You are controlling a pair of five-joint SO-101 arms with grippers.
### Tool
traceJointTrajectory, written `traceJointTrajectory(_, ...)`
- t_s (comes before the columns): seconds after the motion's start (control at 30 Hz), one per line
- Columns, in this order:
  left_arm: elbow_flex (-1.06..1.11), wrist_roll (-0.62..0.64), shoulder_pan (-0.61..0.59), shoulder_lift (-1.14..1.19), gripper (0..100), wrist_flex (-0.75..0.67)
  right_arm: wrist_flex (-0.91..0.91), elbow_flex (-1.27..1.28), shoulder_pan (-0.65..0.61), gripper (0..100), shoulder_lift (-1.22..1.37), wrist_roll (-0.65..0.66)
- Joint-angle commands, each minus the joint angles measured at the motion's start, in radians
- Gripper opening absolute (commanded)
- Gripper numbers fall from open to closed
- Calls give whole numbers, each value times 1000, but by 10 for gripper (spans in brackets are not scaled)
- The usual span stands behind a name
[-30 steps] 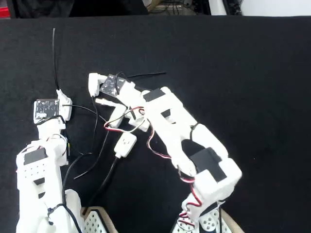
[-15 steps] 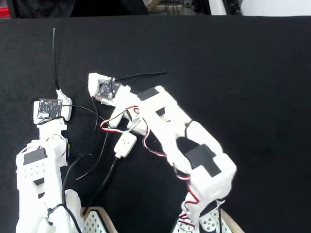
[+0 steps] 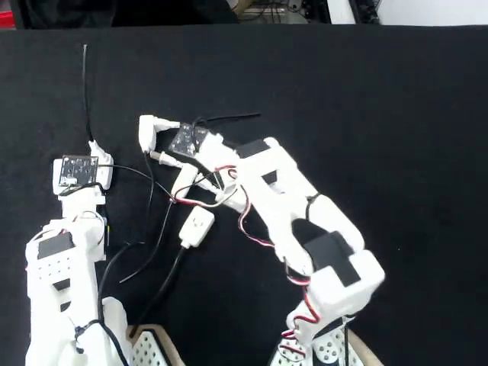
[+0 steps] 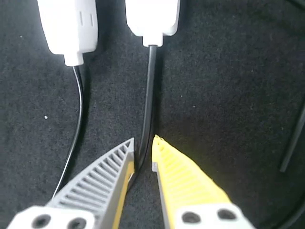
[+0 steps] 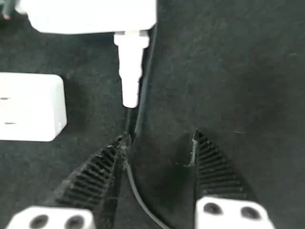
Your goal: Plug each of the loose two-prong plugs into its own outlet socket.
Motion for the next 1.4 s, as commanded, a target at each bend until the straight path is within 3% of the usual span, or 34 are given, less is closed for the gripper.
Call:
traceJointTrajectory(0.0,-4,-6,-1,-14,73,-20,23,-88,15,191,39,3)
traceJointTrajectory(0.3,-4,-6,-1,-14,73,-20,31,-114,23,178,82,11)
traceJointTrajectory(0.5,-4,-8,-1,-14,73,-20,124,-186,68,10,81,12)
traceJointTrajectory(0.8,-4,-8,-1,-14,73,-20,282,-228,64,196,81,60)
traceJointTrajectory(0.97,-4,-8,-1,-14,73,-18,241,-228,69,141,90,61)
traceJointTrajectory(1.13,-4,-8,-1,-14,73,-17,196,-237,109,13,90,100)
traceJointTrajectory(1.37,-4,-8,-1,-14,73,-17,204,-263,152,11,105,141)
